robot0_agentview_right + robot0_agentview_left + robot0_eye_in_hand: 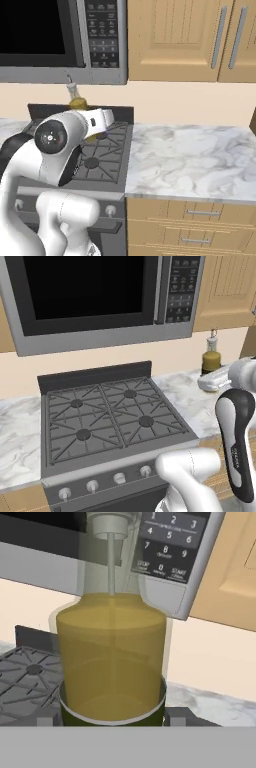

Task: Take 2 condiments from the cabinet and move them on the counter near the stove.Make sure the condiments are lined up with each other, next to each other.

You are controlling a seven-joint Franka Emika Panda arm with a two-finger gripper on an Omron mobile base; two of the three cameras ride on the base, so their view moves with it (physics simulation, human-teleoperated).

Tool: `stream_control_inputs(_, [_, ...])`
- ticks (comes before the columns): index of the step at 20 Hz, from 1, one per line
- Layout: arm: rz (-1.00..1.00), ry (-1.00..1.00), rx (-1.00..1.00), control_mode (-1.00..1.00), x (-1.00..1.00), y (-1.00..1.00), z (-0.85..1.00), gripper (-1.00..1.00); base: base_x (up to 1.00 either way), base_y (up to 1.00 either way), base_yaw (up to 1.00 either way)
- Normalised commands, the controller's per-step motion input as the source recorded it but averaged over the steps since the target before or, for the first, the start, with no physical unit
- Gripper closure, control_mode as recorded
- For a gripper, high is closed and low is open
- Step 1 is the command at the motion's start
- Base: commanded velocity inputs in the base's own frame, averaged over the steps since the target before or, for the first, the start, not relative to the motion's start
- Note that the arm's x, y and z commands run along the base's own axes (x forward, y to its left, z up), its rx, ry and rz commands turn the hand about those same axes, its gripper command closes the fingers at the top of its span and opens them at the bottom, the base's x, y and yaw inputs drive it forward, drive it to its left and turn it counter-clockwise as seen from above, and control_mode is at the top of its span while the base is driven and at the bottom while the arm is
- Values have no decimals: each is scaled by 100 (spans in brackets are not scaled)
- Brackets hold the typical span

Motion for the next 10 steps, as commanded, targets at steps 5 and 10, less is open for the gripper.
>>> stream_control_inputs(5, [41,0,0,-100,28,-53,-43,100,0,0,0])
stream_control_inputs(10, [41,2,0,-100,34,-47,-39,100,0,0,0])
